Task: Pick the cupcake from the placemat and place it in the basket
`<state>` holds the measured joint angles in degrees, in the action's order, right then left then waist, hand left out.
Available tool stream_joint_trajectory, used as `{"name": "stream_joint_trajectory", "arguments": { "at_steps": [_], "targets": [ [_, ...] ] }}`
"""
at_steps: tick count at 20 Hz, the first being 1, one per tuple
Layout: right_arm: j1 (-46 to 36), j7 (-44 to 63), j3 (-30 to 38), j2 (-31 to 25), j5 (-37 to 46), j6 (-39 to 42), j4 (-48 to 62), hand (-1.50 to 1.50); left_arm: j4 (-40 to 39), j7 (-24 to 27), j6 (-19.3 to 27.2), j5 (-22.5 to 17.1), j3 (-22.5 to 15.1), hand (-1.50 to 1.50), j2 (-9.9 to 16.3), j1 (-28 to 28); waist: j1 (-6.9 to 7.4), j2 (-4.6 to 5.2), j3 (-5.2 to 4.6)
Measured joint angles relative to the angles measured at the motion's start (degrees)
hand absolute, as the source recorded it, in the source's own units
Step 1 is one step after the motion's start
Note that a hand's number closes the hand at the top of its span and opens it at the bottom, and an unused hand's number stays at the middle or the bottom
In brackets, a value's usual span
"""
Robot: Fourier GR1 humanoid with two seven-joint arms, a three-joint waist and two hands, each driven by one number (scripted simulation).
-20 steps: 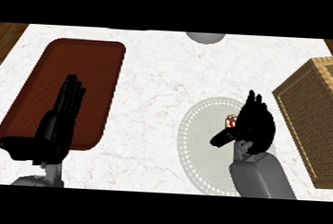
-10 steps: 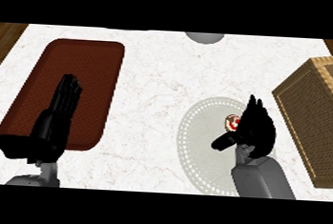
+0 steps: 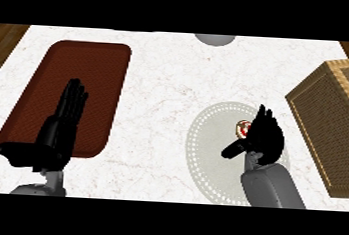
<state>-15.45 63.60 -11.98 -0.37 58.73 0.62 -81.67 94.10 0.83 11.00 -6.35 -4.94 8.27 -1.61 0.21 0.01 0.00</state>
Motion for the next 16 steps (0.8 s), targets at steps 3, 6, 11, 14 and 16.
{"name": "stream_joint_trajectory", "arguments": {
  "at_steps": [3, 6, 11, 14, 16],
  "targets": [
    [-0.84, -0.37, 0.45, 0.01, -0.06, -1.24, 1.73, 1.5, 0.65, -0.14, -0.47, 0.1, 0.27, 0.0, -0.06, 0.41, 0.03, 0.0, 0.01],
    [-0.7, -2.11, 2.03, -0.07, -1.26, -1.04, 2.91, 1.5, 0.35, -0.63, -1.22, -0.07, 1.28, 0.0, 0.14, -0.21, -0.03, -0.01, 0.0],
    [-1.74, -3.56, 1.08, -0.31, -0.66, 0.05, 5.67, 1.5, 2.21, -0.78, -1.04, 1.29, 0.55, 0.0, -1.03, 1.62, -0.03, -0.15, -0.13],
    [-2.9, -4.08, 0.69, -0.38, -0.16, 0.4, 7.09, 1.5, 2.96, -2.08, -1.14, 1.63, 1.03, 0.0, -1.26, 1.33, -0.05, -0.18, -0.16],
    [-2.75, -4.46, 0.68, -0.32, 0.73, 0.74, 7.28, 1.5, 1.94, -1.6, -1.84, 1.42, 1.78, 0.0, -1.29, 0.77, -0.09, -0.21, -0.18]
  ]
}}
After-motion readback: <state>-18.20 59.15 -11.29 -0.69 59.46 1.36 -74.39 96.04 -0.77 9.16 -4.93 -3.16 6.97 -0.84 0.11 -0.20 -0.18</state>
